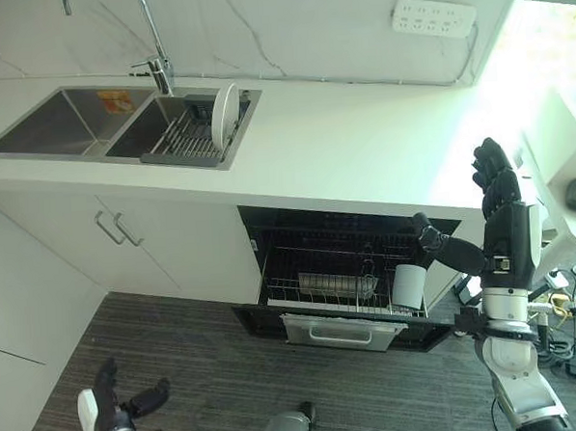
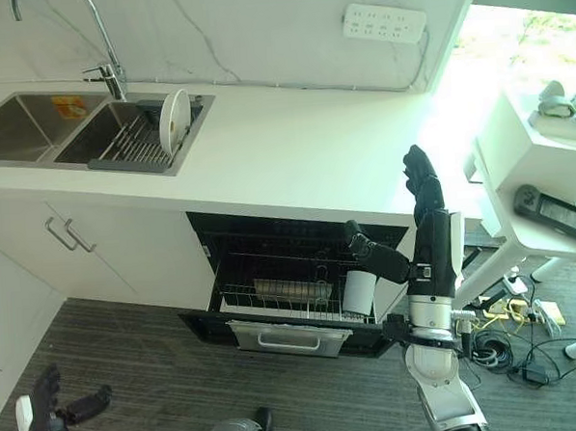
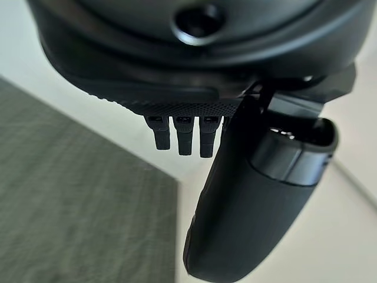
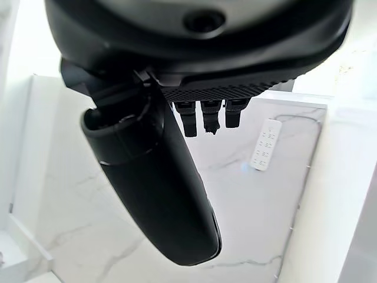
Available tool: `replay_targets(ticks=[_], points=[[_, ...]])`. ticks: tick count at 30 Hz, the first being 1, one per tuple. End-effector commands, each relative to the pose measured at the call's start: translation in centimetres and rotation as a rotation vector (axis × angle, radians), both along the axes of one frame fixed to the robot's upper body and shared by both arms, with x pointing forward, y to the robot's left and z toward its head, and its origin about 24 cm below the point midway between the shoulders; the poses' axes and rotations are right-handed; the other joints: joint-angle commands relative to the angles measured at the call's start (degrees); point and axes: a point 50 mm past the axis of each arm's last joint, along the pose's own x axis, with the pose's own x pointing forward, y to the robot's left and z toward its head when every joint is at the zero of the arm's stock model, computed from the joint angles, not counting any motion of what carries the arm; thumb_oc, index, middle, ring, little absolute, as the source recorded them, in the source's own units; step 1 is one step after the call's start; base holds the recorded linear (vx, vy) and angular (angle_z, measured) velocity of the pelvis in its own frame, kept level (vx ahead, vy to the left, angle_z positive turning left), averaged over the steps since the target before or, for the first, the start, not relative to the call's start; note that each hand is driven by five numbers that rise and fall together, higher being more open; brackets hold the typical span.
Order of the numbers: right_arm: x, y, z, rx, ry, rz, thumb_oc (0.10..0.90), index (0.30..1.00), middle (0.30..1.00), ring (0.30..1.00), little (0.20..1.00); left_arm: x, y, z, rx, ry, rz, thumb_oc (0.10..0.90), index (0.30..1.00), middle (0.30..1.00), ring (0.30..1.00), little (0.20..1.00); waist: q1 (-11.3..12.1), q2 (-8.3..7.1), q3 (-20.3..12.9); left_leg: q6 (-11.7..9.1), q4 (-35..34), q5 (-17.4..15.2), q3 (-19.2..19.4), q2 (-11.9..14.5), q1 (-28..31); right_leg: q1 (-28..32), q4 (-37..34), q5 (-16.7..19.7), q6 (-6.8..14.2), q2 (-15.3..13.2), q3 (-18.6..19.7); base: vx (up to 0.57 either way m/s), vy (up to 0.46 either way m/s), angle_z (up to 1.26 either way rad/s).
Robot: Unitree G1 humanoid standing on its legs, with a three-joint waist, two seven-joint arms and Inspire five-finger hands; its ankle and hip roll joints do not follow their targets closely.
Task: Place the dishes in the dishwasher.
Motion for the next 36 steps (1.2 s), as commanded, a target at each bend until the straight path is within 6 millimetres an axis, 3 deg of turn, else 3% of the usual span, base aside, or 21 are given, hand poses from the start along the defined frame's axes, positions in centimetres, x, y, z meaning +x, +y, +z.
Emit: replay_targets(ticks=[1,2,3,4,5,6,9,12,13,17,20,23,25,26,27,29,30,33,34,36], points=[[0.7,-0.2,5.6,0.017,-0.293,0.054,0.800,0.900,0.900,0.900,0.900,2.2,1.3,2.0,-0.055,-0.251,0.071,0.800,0.900,0.900,0.900,0.900,1.79,0.08,-0.44,0.35,2.05,-10.37,-7.08,-4.83,1.83,1.99,-1.85,0.04,2.99,2.49,-0.04,-0.01,-0.157,-0.20],[0.7,-0.4,5.9,0.021,-0.292,0.049,0.800,0.900,0.900,0.900,0.900,1.1,-0.2,-0.2,-0.191,-0.198,0.062,0.800,0.900,0.900,0.900,0.900,1.77,-0.02,-0.51,-0.10,2.05,-10.06,-7.23,-4.65,1.64,1.43,-1.85,-1.12,2.45,2.52,0.09,-0.01,-0.155,-0.22],[0.8,-0.6,6.0,0.039,-0.293,0.052,0.800,0.900,0.900,0.900,0.900,0.7,-1.1,-1.2,-0.253,-0.170,0.037,0.800,0.900,0.900,0.900,0.900,1.66,-0.12,-0.52,-0.19,2.05,-10.08,-7.17,-4.55,1.72,1.14,-1.85,-1.32,2.22,2.56,0.10,-0.02,-0.237,-0.09],[0.4,-0.9,6.5,0.034,-0.319,0.051,0.800,0.900,0.900,0.900,0.900,-1.1,-4.9,-4.4,-0.550,-0.073,-0.060,0.800,0.900,0.900,0.900,0.900,0.94,-0.62,-0.34,-0.05,2.05,-10.26,-5.77,-4.09,3.09,0.50,-1.85,-1.19,1.54,2.06,-0.01,-0.01,-0.178,0.04],[0.3,-1.1,6.9,0.033,-0.329,0.056,0.800,0.900,0.900,0.900,0.900,-2.6,-7.9,-6.3,-0.744,0.052,-0.141,0.800,0.900,0.900,0.900,0.900,0.41,-0.81,-0.05,0.04,2.05,-10.25,-5.15,-3.90,3.88,0.60,-1.85,-0.85,1.28,1.79,0.09,0.00,-0.132,0.03],[0.3,-1.2,7.1,0.034,-0.331,0.062,0.800,0.900,0.900,0.900,0.900,-3.4,-8.9,-6.9,-0.805,0.105,-0.167,0.800,0.900,0.900,0.900,0.900,0.15,-0.86,0.03,-0.11,2.05,-10.20,-5.04,-3.45,4.03,0.70,-1.85,-0.81,1.18,1.76,0.19,0.00,0.000,0.00],[0.7,-0.9,7.5,0.026,-0.306,0.129,0.800,0.900,0.900,0.900,0.900,-5.6,-10.6,-8.3,-0.948,0.274,-0.191,0.800,0.900,0.900,0.900,0.900,-1.02,-0.65,0.20,-0.98,2.05,-10.04,-6.79,-1.90,3.99,0.91,-1.85,-1.13,0.94,2.51,1.86,0.07,0.080,-0.06],[0.9,-0.6,7.5,0.035,-0.275,0.187,0.800,0.900,0.900,0.900,0.900,-6.3,-10.9,-8.6,-0.997,0.350,-0.220,0.800,0.900,0.900,0.900,0.900,-2.01,-0.51,0.20,-1.69,2.05,-9.82,-6.71,-0.22,3.82,1.00,-1.85,-1.57,0.81,2.68,2.57,0.06,0.167,-0.39],[1.0,-0.6,7.4,0.043,-0.247,0.226,0.800,0.900,0.900,0.900,0.900,-6.5,-10.9,-8.7,-0.989,0.416,-0.277,0.800,0.900,0.900,0.900,0.900,-3.03,-0.43,0.31,-2.26,2.05,-9.39,-6.05,1.46,3.51,1.14,-1.85,-1.78,0.73,2.53,2.71,0.03,0.224,-0.58],[1.0,-0.1,6.9,0.024,-0.200,0.296,0.800,0.900,0.900,0.900,0.900,-5.9,-10.5,-8.8,-0.923,0.465,-0.323,0.800,0.900,0.900,0.900,0.900,-5.40,0.10,1.17,-3.82,2.05,-7.88,-5.06,5.65,2.37,1.77,-1.85,-2.08,0.80,1.72,3.28,0.03,0.280,-0.41],[0.6,0.0,6.4,0.052,-0.171,0.341,0.800,0.900,0.900,0.900,0.900,-4.4,-10.0,-8.5,-0.853,0.488,-0.439,0.800,0.900,0.900,0.900,0.900,-7.51,1.33,2.26,-4.90,2.05,-5.82,-7.24,8.97,1.54,2.53,-1.85,-2.34,1.05,1.04,4.75,0.06,0.561,-0.24],[0.4,-0.5,6.1,0.088,-0.160,0.336,0.800,0.900,0.900,0.900,0.900,-2.9,-10.5,-8.2,-0.834,0.467,-0.554,0.800,0.900,0.900,0.900,0.900,-8.89,2.50,3.26,-5.43,2.05,-5.00,-9.53,10.29,0.73,3.39,-1.85,-2.55,1.45,-0.03,6.17,0.05,0.592,-0.45],[0.5,-1.1,5.7,0.122,-0.155,0.310,0.800,0.900,0.900,0.900,0.900,-1.4,-11.0,-7.8,-0.828,0.434,-0.653,0.800,0.900,0.900,0.900,0.900,-10.16,3.26,3.60,-5.40,2.05,-6.60,-9.84,10.11,1.58,3.79,-1.85,-2.27,2.50,-2.24,7.01,0.04,0.850,-0.18],[0.6,-2.6,4.5,0.249,-0.129,0.258,0.800,0.900,0.900,0.900,0.900,0.4,-12.0,-7.3,-0.846,0.430,-0.787,0.800,0.900,0.900,0.900,0.900,-11.07,2.69,3.56,-4.19,2.05,-9.07,-8.85,7.84,3.34,3.68,-1.85,-0.27,4.69,-5.32,8.43,0.02,0.775,-0.13],[0.6,-2.8,4.3,0.262,-0.129,0.258,0.800,0.900,0.900,0.900,0.900,0.5,-12.1,-7.3,-0.846,0.428,-0.793,0.800,0.900,0.900,0.900,0.900,-10.98,2.57,3.60,-4.04,2.05,-9.21,-8.73,7.59,3.51,3.64,-1.85,-0.09,4.88,-5.56,8.59,0.01,0.653,-0.22],[0.7,-2.8,2.9,0.329,-0.090,0.288,0.800,0.900,0.900,0.900,0.900,1.5,-13.3,-7.0,-0.880,0.421,-0.856,0.800,0.900,0.900,0.900,0.900,-11.42,1.58,3.88,-2.02,2.05,-10.70,-7.77,5.49,5.19,2.40,-1.85,5.87,7.28,-8.02,9.11,-0.01,0.406,-0.32],[0.8,-2.3,2.7,0.327,-0.083,0.317,0.800,0.900,0.900,0.900,0.900,1.5,-13.7,-7.0,-0.895,0.411,-0.861,0.800,0.900,0.900,0.900,0.900,-11.29,1.61,4.08,-1.10,2.05,-11.25,-6.81,5.05,5.83,2.04,-1.68,7.52,7.43,-8.35,8.08,-0.04,0.433,-0.60],[1.4,-1.4,3.0,0.335,-0.095,0.380,0.800,0.900,0.900,0.900,0.900,1.5,-14.1,-7.0,-0.945,0.374,-0.822,0.800,0.900,0.900,0.900,0.900,-10.17,0.83,3.99,0.40,2.05,-12.76,-3.13,4.79,6.53,0.60,-0.42,9.42,8.21,-7.11,5.02,-0.11,0.232,-1.10],[1.6,-1.3,3.3,0.351,-0.104,0.389,0.800,0.900,0.900,0.900,0.900,1.4,-14.2,-7.2,-0.926,0.402,-0.830,0.800,0.900,0.900,0.900,0.900,-10.12,0.18,3.67,0.53,2.05,-13.12,-2.15,4.62,6.19,0.30,-1.85,7.78,7.10,-4.55,4.04,-0.14,0.066,-1.31],[1.8,-1.2,3.6,0.353,-0.109,0.405,0.800,0.900,0.900,0.900,0.900,1.3,-14.5,-7.3,-0.902,0.438,-0.862,0.800,0.900,0.900,0.900,0.900,-9.94,-0.83,3.43,0.61,2.05,-13.39,-1.33,3.81,5.87,-0.93,-1.85,6.94,6.63,-3.62,3.63,-0.08,0.022,-0.97]])
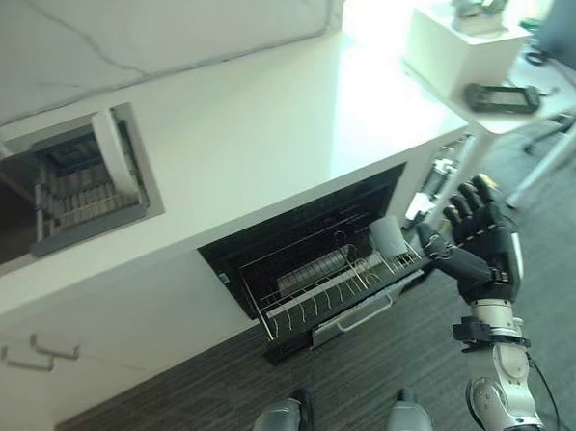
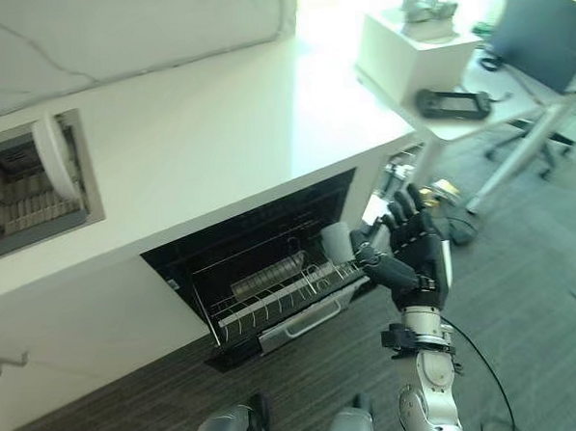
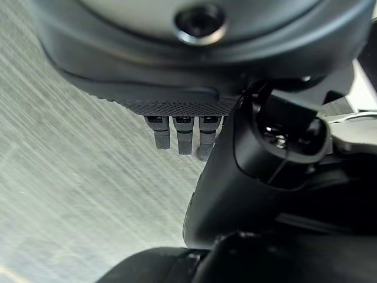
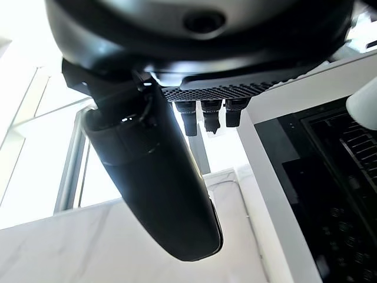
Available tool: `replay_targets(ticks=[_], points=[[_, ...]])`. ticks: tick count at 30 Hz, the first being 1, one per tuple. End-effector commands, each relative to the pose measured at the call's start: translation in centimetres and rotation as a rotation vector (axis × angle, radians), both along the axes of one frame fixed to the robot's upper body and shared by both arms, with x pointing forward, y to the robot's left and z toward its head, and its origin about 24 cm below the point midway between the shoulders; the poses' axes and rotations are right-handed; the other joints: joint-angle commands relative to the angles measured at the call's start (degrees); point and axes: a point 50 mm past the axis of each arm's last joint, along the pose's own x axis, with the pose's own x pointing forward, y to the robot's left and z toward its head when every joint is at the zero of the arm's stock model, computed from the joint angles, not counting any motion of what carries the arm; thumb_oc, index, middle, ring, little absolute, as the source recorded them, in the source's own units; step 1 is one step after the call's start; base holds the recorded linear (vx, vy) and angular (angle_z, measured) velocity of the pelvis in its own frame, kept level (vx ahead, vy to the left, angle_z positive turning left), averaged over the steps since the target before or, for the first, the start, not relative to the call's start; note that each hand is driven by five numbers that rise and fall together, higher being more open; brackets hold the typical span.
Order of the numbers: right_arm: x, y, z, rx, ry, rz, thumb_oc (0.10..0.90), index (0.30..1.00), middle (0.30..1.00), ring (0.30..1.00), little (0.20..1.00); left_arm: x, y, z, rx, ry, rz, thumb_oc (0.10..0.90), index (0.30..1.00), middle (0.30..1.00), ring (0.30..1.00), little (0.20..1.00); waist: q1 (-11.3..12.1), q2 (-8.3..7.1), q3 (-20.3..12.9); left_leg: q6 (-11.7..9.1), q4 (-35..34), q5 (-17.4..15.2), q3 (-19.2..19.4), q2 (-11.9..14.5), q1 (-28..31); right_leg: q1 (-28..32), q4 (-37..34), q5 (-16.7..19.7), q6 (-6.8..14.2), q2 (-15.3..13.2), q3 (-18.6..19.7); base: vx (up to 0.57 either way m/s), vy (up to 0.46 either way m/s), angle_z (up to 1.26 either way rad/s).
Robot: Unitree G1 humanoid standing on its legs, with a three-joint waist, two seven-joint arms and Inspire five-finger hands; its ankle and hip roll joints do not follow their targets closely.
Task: Place the dishes in the dishwasher.
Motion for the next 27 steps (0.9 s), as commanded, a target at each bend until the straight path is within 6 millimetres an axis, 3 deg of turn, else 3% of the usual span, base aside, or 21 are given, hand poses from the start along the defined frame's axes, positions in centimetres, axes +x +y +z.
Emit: replay_targets(ticks=[1,5,13,22,27], points=[[1.6,-0.9,6.6,-0.073,-0.308,0.034,0.800,0.900,0.900,0.900,0.900,4.0,-4.9,0.7,-0.173,-0.180,-0.037,0.800,0.900,0.900,0.900,0.900,0.97,-0.49,-4.26,-3.20,-1.26,-8.20,-10.38,1.16,5.03,4.72,-4.79,-4.87,-1.13,3.73,-3.16,-0.07,-0.021,-0.52],[2.1,-1.1,7.0,-0.049,-0.345,0.007,0.800,0.900,0.900,0.900,0.900,4.3,-5.0,0.7,-0.194,-0.179,-0.039,0.800,0.900,0.900,0.900,0.900,2.33,-1.05,-5.72,-3.73,-1.26,-7.05,-10.49,0.23,2.47,3.55,-4.79,-7.55,-1.95,3.70,-3.49,-0.04,-0.034,-0.47],[2.7,-0.2,7.6,-0.065,-0.355,0.006,0.800,0.900,0.900,0.900,0.900,3.0,-5.6,0.2,-0.193,-0.148,-0.062,0.800,0.900,0.900,0.900,0.900,4.90,-1.93,-8.19,-5.40,-1.26,-7.00,-9.03,2.09,1.89,3.94,-4.79,-10.37,-2.37,2.16,-6.18,0.06,-0.076,0.30],[2.8,0.2,7.0,-0.070,-0.319,0.048,0.800,0.900,0.900,0.900,0.900,2.1,-5.5,-0.1,-0.179,-0.128,-0.025,0.800,0.900,0.900,0.900,0.900,5.55,-1.55,-9.03,-6.28,-1.26,-6.99,-9.02,2.48,2.52,4.97,-4.79,-11.41,-2.75,1.75,-7.00,0.05,-0.021,-0.01],[2.9,1.4,5.6,-0.060,-0.251,0.164,0.800,0.900,0.900,0.900,0.900,1.4,-4.8,-0.4,-0.104,-0.095,-0.025,0.800,0.900,0.900,0.900,0.900,5.45,-1.27,-9.32,-6.68,-1.26,-6.89,-9.42,2.75,3.02,5.69,-4.79,-11.87,-2.96,1.90,-7.11,0.05,-0.040,0.10]])
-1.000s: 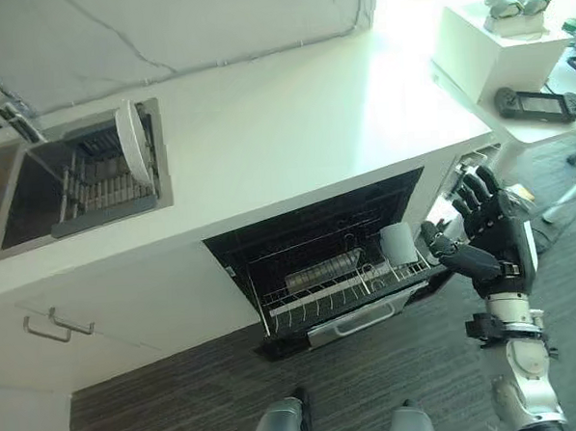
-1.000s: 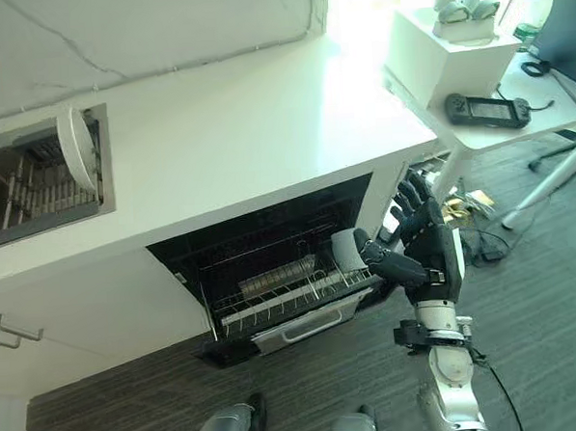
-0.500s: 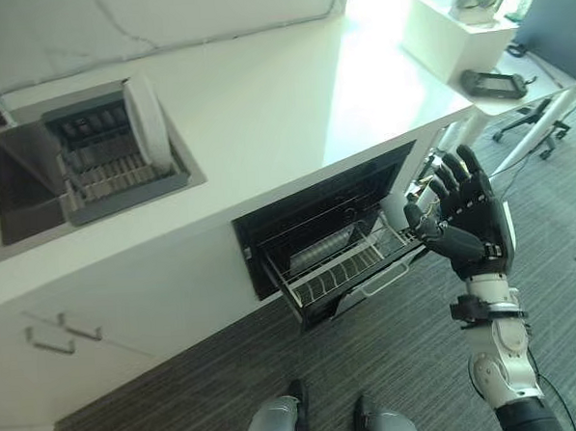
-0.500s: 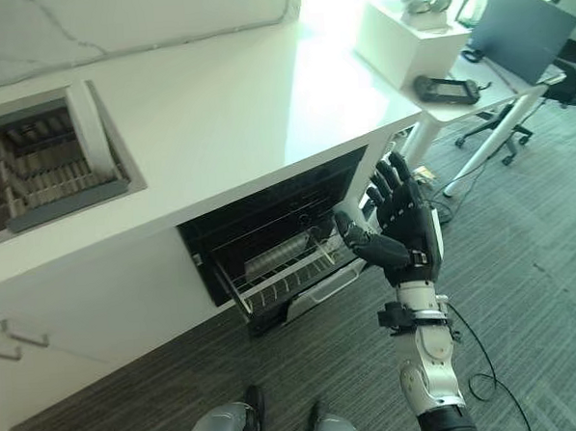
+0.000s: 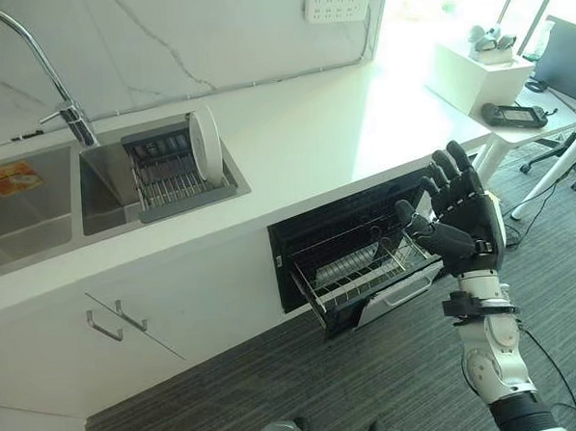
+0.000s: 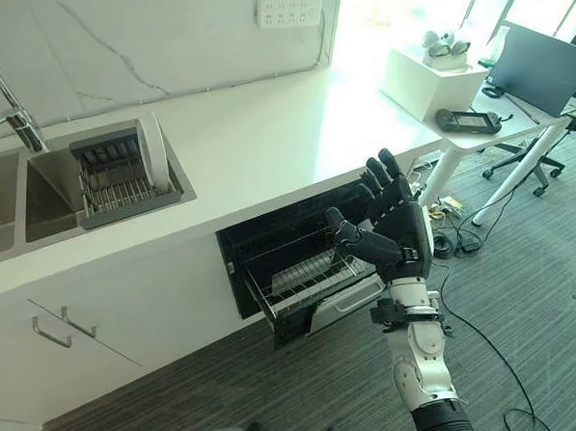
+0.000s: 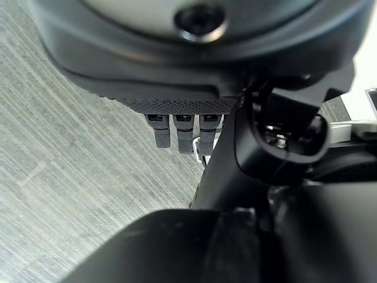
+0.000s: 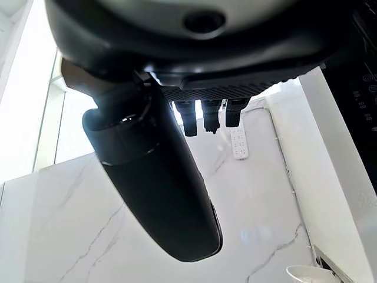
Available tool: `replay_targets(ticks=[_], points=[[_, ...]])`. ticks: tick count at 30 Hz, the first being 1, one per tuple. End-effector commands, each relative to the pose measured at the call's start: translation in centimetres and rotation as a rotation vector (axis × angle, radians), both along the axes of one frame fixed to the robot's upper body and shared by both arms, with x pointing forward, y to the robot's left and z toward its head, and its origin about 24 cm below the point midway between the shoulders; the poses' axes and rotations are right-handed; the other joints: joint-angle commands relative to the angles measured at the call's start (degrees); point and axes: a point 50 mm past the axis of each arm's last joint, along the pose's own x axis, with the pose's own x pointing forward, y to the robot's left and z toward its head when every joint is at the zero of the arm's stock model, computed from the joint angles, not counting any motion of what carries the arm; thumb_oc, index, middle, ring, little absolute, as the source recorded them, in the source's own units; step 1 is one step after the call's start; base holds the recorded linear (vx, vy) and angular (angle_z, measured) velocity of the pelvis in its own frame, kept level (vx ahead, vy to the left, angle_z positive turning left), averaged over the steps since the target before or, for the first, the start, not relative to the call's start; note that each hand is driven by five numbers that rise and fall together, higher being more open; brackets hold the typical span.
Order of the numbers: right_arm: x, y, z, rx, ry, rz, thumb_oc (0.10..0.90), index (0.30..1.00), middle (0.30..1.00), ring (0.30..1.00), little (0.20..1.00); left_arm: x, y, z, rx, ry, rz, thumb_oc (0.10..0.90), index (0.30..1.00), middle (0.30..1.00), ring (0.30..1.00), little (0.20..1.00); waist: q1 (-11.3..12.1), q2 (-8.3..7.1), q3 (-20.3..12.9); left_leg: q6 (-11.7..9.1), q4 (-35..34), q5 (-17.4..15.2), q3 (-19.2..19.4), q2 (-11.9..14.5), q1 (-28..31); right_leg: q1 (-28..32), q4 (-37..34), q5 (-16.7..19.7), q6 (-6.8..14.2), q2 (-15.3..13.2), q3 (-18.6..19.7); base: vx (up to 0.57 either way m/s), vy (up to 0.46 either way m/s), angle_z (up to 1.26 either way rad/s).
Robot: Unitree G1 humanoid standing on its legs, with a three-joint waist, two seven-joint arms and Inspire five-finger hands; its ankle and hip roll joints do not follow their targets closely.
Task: Place the dishes in the dishwasher.
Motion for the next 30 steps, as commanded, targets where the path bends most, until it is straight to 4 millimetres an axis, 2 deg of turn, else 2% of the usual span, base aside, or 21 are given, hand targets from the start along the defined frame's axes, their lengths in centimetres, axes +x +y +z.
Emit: replay_targets(ticks=[1,2,4,6,8,9,10,12,13,14,15,16,18,20,21,22,23,25,26,27,30], points=[[0.4,-0.2,3.7,-0.030,-0.189,0.056,0.800,0.900,0.900,0.900,0.900,3.7,-4.1,0.2,-0.122,-0.140,-0.036,0.800,0.900,0.900,0.900,0.900,0.20,0.03,-1.31,-3.81,-2.36,-4.65,0.48,5.66,1.68,2.98,0.65,-8.31,2.27,0.84,-0.89,0.01,-0.024,0.08],[1.7,4.8,2.7,-0.010,-0.084,0.415,0.800,0.900,0.900,0.900,0.900,2.4,1.5,0.5,0.044,-0.075,0.506,0.800,0.900,0.900,0.900,0.900,2.26,1.19,7.60,1.78,-2.36,-2.68,-6.73,-2.91,2.79,-2.06,0.65,-0.75,2.30,5.10,3.08,0.11,-0.045,0.05],[1.8,4.8,2.6,-0.015,-0.077,0.425,0.800,0.900,0.900,0.900,0.900,2.8,1.2,0.4,0.060,-0.089,0.491,0.800,0.900,0.900,0.900,0.900,1.99,0.79,6.40,1.21,-2.36,-2.69,-7.12,-2.80,3.46,-1.36,0.65,-1.67,1.95,5.56,4.07,0.25,-0.048,0.02],[1.9,4.8,2.5,-0.006,-0.090,0.420,0.800,0.900,0.900,0.900,0.900,3.0,0.7,0.4,0.045,-0.120,0.575,0.800,0.900,0.900,0.900,0.900,2.60,0.19,6.04,0.78,-2.36,-3.34,-6.25,-3.19,4.86,-0.07,0.65,-3.17,1.29,4.86,3.97,0.28,-0.002,0.40],[1.9,4.0,2.7,0.039,-0.101,0.338,0.800,0.900,0.900,0.900,0.900,3.1,0.3,0.3,0.040,-0.120,0.564,0.800,0.900,0.900,0.900,0.900,2.68,-0.36,6.10,0.24,-2.36,-2.42,-4.39,-3.75,5.86,1.74,0.65,-4.22,0.67,4.17,4.34,0.21,0.068,0.19],[1.9,3.5,2.9,0.038,-0.107,0.300,0.800,0.900,0.900,0.900,0.900,3.0,0.2,0.3,0.041,-0.117,0.553,0.800,0.900,0.900,0.900,0.900,2.69,-0.48,6.34,-0.28,-2.36,-1.74,-3.39,-3.26,5.57,2.24,0.65,-4.44,0.43,3.45,3.60,0.09,0.196,0.37],[1.9,2.9,3.4,0.024,-0.126,0.260,0.800,0.900,0.900,0.900,0.900,3.0,0.1,0.3,0.031,-0.120,0.576,0.800,0.900,0.900,0.900,0.900,2.35,-0.19,6.67,-1.22,-2.36,-0.97,-2.24,-1.58,4.75,2.49,0.65,-4.64,0.24,2.77,2.88,0.05,0.256,0.65],[1.9,2.7,3.9,0.005,-0.146,0.226,0.800,0.900,0.900,0.900,0.900,3.0,0.1,0.3,0.029,-0.120,0.599,0.800,0.900,0.900,0.900,0.900,1.62,0.73,6.94,-2.20,-2.36,-0.47,-2.45,0.71,3.83,2.65,0.65,-4.85,0.32,2.48,2.45,0.02,0.384,0.85],[1.8,2.5,4.4,-0.013,-0.156,0.194,0.800,0.900,0.900,0.900,0.900,3.0,0.2,0.2,0.034,-0.109,0.617,0.800,0.900,0.900,0.900,0.900,0.80,1.99,6.86,-3.96,-2.36,0.73,-4.30,4.29,2.45,2.74,0.65,-5.12,0.70,2.25,2.24,0.04,0.563,0.75],[1.6,2.3,4.7,-0.022,-0.160,0.174,0.800,0.900,0.900,0.900,0.900,2.9,0.1,0.2,0.032,-0.101,0.623,0.800,0.900,0.900,0.900,0.900,0.35,2.71,6.88,-5.20,-2.36,1.61,-6.11,6.56,1.62,3.01,0.65,-5.56,0.93,2.05,2.33,0.08,0.628,0.59],[1.5,2.2,4.8,-0.030,-0.162,0.159,0.800,0.900,0.900,0.900,0.900,2.8,0.1,0.1,0.044,-0.099,0.607,0.800,0.900,0.900,0.900,0.900,0.14,3.20,6.94,-6.17,-2.36,2.30,-7.84,8.45,0.69,3.41,0.65,-6.02,1.11,1.72,2.52,0.06,0.341,0.35],[1.5,2.2,4.8,-0.031,-0.162,0.159,0.800,0.900,0.900,0.900,0.900,2.8,0.0,0.1,0.044,-0.099,0.607,0.800,0.900,0.900,0.900,0.900,0.09,3.23,6.98,-6.20,-2.36,2.27,-7.89,8.46,0.75,3.50,0.65,-6.06,1.10,1.74,2.46,0.05,0.516,0.16],[1.2,1.5,5.0,-0.064,-0.159,0.118,0.800,0.900,0.900,0.900,0.900,2.4,0.0,0.0,0.084,-0.084,0.501,0.800,0.900,0.900,0.900,0.900,-0.76,4.63,6.97,-8.26,-2.36,4.97,-10.84,13.39,-2.13,5.22,0.65,-7.09,2.11,-0.86,3.63,0.04,0.858,0.15],[0.9,1.0,5.1,-0.109,-0.174,0.097,0.800,0.900,0.900,0.900,0.900,2.5,0.4,0.0,0.103,-0.076,0.447,0.800,0.900,0.900,0.900,0.900,-1.74,5.21,6.46,-8.12,-2.36,2.97,-9.03,13.27,-1.53,5.79,0.65,-6.54,4.08,-4.72,3.51,0.03,0.789,0.17],[0.9,0.9,4.8,-0.088,-0.147,0.100,0.800,0.900,0.900,0.900,0.900,2.7,0.7,0.1,0.109,-0.070,0.448,0.800,0.900,0.900,0.900,0.900,-1.86,5.11,6.16,-7.95,-2.36,2.21,-8.62,12.36,-0.84,6.05,0.65,-5.93,4.98,-6.45,3.92,0.07,0.785,0.02],[1.1,0.9,3.8,0.001,-0.087,0.132,0.800,0.900,0.900,0.900,0.900,2.7,1.2,0.2,0.141,-0.080,0.385,0.800,0.900,0.900,0.900,0.900,-1.52,4.92,5.88,-7.11,-2.36,0.75,-8.64,10.27,0.43,5.96,0.65,-3.97,5.67,-9.07,4.35,0.07,0.670,0.11],[1.1,1.2,3.3,0.006,-0.077,0.149,0.800,0.900,0.900,0.900,0.900,2.6,1.5,0.2,0.147,-0.086,0.368,0.800,0.900,0.900,0.900,0.900,-1.13,4.82,5.84,-6.19,-2.36,0.02,-8.27,9.36,1.18,5.66,0.65,-2.68,5.47,-9.88,3.99,0.06,0.535,0.04],[0.9,2.2,3.1,-0.004,-0.088,0.189,0.800,0.900,0.900,0.900,0.900,2.0,2.1,0.3,0.154,-0.071,0.393,0.800,0.900,0.900,0.900,0.900,0.00,5.13,5.72,-4.58,-2.36,-0.60,-6.50,8.87,2.12,5.98,0.65,-0.68,4.80,-9.01,1.19,0.00,0.375,-0.32],[1.0,2.3,3.3,0.012,-0.101,0.189,0.800,0.900,0.900,0.900,0.900,1.6,2.4,0.3,0.163,-0.061,0.408,0.800,0.900,0.900,0.900,0.900,0.17,5.11,5.74,-3.94,-2.36,-1.13,-5.81,8.40,2.43,5.56,0.65,-0.46,4.74,-7.33,1.05,-0.03,0.334,-0.76],[0.9,2.2,4.0,0.043,-0.141,0.154,0.800,0.900,0.900,0.900,0.900,0.8,2.7,0.2,0.178,-0.027,0.425,0.800,0.900,0.900,0.900,0.900,0.31,4.18,5.71,-3.28,-2.36,-1.94,-4.78,7.45,2.64,4.13,0.65,-2.08,4.51,-4.59,1.23,-0.03,0.132,-0.73],[0.8,2.2,4.3,0.077,-0.159,0.138,0.800,0.900,0.900,0.900,0.900,0.2,2.8,0.1,0.198,0.008,0.460,0.800,0.900,0.900,0.900,0.900,0.23,2.40,5.69,-2.73,-2.36,-2.94,-3.62,6.31,2.87,1.43,0.65,-1.87,5.03,-3.74,2.70,0.01,-0.016,-0.21]])
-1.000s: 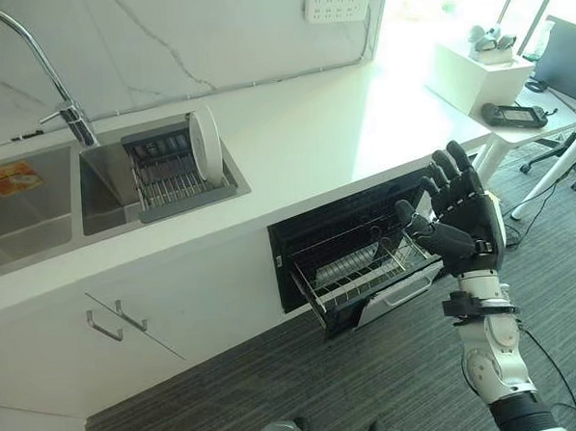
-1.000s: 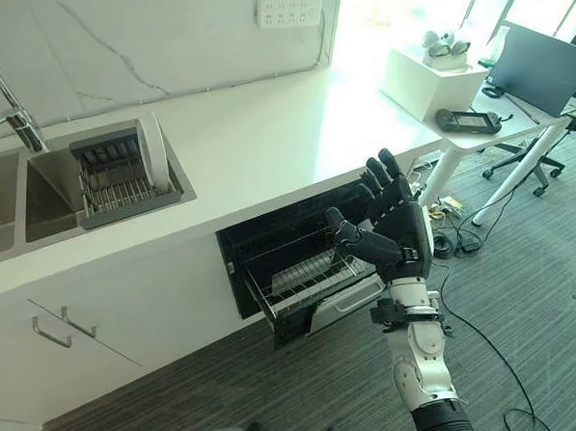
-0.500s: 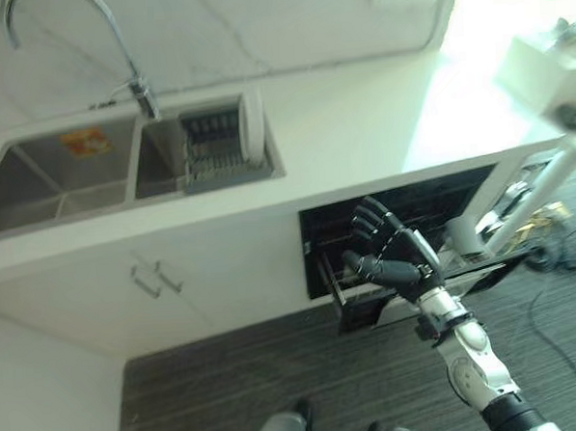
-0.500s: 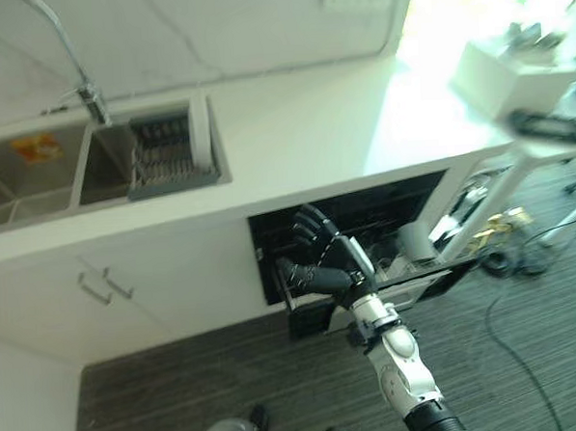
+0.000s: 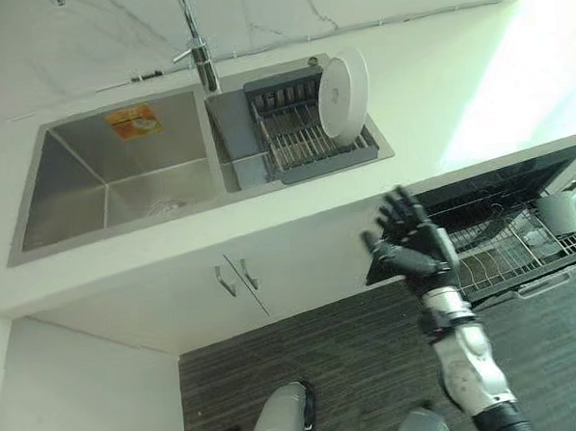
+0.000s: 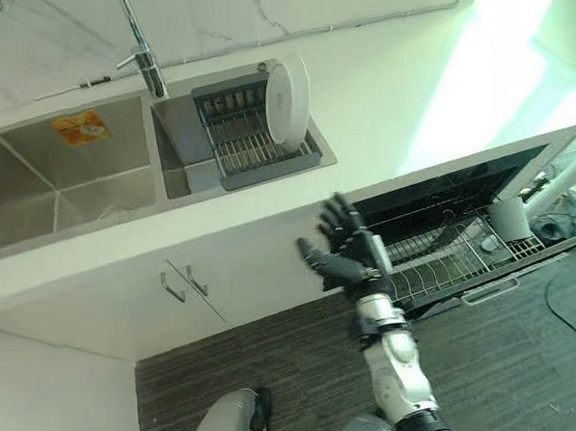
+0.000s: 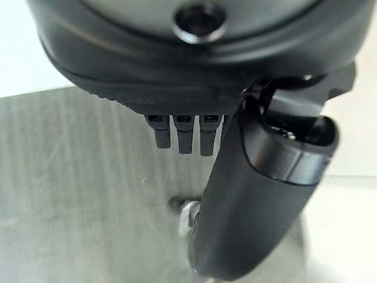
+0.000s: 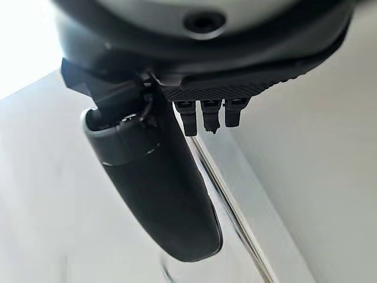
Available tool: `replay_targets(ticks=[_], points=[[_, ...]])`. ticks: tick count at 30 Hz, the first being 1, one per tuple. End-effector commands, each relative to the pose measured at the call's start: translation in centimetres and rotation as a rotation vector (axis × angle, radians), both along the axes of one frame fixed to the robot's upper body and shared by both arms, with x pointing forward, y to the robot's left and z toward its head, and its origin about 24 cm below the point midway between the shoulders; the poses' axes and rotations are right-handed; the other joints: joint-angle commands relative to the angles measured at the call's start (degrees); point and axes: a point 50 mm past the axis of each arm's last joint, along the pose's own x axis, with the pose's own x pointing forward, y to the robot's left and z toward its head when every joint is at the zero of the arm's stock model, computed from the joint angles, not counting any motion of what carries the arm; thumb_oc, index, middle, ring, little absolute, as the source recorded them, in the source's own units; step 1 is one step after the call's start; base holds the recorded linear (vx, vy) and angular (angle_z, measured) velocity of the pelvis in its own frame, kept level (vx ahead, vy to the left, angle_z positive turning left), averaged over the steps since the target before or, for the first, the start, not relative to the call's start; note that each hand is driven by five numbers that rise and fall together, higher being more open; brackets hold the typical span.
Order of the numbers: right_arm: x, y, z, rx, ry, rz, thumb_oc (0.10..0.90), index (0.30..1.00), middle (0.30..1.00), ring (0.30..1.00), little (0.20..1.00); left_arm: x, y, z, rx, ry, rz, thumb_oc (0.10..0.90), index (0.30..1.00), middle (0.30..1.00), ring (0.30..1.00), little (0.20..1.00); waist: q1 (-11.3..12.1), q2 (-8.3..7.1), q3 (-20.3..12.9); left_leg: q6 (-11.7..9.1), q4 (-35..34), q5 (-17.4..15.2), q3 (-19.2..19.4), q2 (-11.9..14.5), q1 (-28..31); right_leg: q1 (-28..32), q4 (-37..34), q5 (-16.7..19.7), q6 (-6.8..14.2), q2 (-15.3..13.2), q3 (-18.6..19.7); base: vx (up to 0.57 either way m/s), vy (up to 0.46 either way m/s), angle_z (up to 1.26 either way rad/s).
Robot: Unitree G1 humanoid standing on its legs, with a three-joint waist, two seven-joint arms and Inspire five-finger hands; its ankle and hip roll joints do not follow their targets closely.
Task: Place the dishes in the dishwasher.
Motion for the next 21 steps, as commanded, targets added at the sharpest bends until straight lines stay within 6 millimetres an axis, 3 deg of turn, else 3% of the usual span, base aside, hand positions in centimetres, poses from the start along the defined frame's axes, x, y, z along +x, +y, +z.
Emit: replay_targets(ticks=[1,5,10,16,21], points=[[1.0,-2.1,6.8,0.033,-0.348,-0.086,0.800,0.900,0.900,0.900,0.900,-4.4,-0.7,-0.9,-0.014,0.155,0.044,0.800,0.900,0.900,0.900,0.900,-0.41,-1.78,-3.93,-3.89,-7.48,-3.22,-6.08,4.06,6.45,0.88,-3.11,-3.20,2.76,0.19,0.64,0.07,-0.085,-0.17],[1.1,-2.3,6.0,0.043,-0.326,-0.093,0.800,0.900,0.900,0.900,0.900,-5.1,-1.3,-1.2,-0.046,0.161,0.132,0.800,0.900,0.900,0.900,0.900,0.43,-3.08,-5.06,-3.83,-7.48,-3.93,-5.08,4.18,6.83,0.55,-3.11,-3.40,3.26,-0.55,0.14,0.09,-0.104,-0.13],[1.1,-2.7,6.4,0.033,-0.356,-0.121,0.800,0.900,0.900,0.900,0.900,-6.2,-2.1,-1.5,-0.034,0.179,0.185,0.800,0.900,0.900,0.900,0.900,1.92,-3.93,-6.84,-5.52,-7.48,-3.94,-3.50,6.26,7.12,1.57,-3.11,-5.29,2.71,-0.63,-2.96,0.15,-0.138,-0.13],[0.7,-4.0,7.2,0.018,-0.384,-0.197,0.800,0.900,0.900,0.900,0.900,-6.4,-2.8,-1.6,-0.015,0.196,0.134,0.800,0.900,0.900,0.900,0.900,1.48,-3.17,-8.02,-7.61,-7.48,-2.57,-3.74,7.88,6.31,2.45,-3.11,-7.07,1.63,0.45,-3.71,0.11,-0.071,0.09],[0.3,-4.1,7.3,0.005,-0.403,-0.222,0.800,0.900,0.900,0.900,0.900,-6.6,-2.7,-1.6,0.003,0.208,0.092,0.800,0.900,0.900,0.900,0.900,1.29,-2.81,-8.23,-7.94,-7.48,-2.44,-4.28,7.95,6.23,2.76,-3.11,-7.36,1.44,0.78,-3.71,0.05,-0.047,-0.01]])
